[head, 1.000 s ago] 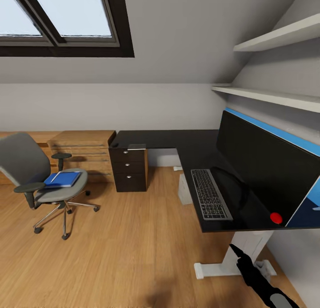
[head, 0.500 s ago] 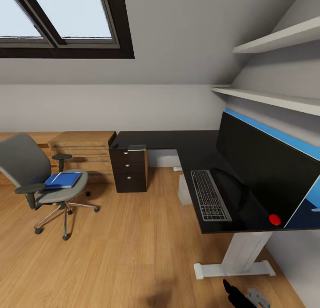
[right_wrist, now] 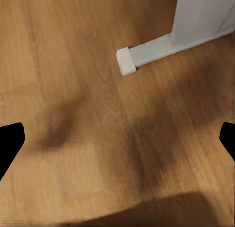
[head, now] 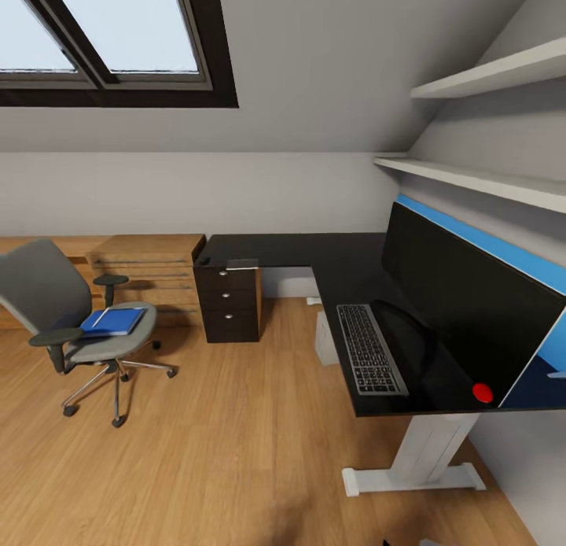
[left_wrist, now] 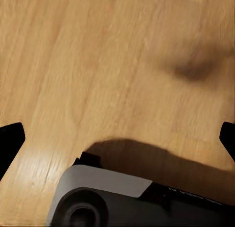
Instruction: In the bedroom, organize the workspace by keeping the computer under the desk, ensuring the monitor is on the desk, placing the keyboard on the desk next to the monitor, placing the mouse on the desk next to the keyboard, moving the folder from the swivel chair onto the desk next to the mouse, stacking the notebook on top of the folder with the pen on top of the notebook, and positioning the swivel chair next to the desk.
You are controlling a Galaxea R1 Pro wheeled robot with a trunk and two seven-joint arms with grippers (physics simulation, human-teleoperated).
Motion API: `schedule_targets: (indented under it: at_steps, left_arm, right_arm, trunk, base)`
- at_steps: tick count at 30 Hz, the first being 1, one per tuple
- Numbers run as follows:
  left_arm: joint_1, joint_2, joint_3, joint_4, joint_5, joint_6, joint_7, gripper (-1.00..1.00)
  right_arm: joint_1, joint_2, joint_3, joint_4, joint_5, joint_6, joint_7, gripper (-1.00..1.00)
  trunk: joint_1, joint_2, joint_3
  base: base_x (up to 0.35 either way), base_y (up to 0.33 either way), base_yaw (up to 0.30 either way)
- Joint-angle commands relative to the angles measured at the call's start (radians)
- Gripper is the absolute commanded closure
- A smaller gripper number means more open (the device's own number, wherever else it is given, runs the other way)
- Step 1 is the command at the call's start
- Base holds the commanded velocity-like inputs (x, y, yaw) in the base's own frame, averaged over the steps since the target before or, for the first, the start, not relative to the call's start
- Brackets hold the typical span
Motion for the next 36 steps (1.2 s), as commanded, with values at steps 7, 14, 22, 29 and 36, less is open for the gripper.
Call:
schedule_targets:
  at_steps: [7,14,22,29,36]
  left_arm:
    - [0.000,0.002,0.009,-0.001,0.021,0.032,-0.006,-1.00]
    - [0.016,-0.028,0.010,-0.004,0.021,0.035,-0.001,-1.00]
    - [0.025,-0.025,0.012,-0.003,0.023,0.035,-0.003,-1.00]
    - [0.025,-0.024,0.012,-0.002,0.023,0.035,-0.002,-1.00]
    - [0.026,-0.024,0.012,-0.002,0.023,0.035,-0.001,-1.00]
  right_arm:
    - [-0.001,0.004,-0.008,0.031,0.052,-0.084,0.005,-1.00]
    - [0.040,0.021,0.009,0.071,0.038,-0.099,0.016,-1.00]
    - [0.085,0.033,0.008,0.091,0.040,-0.102,0.014,-1.00]
    - [0.088,0.042,0.010,0.093,0.041,-0.103,0.014,-1.00]
    - [0.088,0.045,0.008,0.092,0.038,-0.104,0.013,-1.00]
  trunk:
    - [-0.027,0.048,0.021]
    - [-0.050,0.090,0.040]
    - [-0.080,0.146,0.065]
    - [-0.107,0.195,0.087]
    - [-0.134,0.244,0.108]
  base:
    - [0.000,0.000,0.000]
    - [0.000,0.000,0.000]
    - [0.000,0.000,0.000]
    - [0.000,0.000,0.000]
    - [0.000,0.000,0.000]
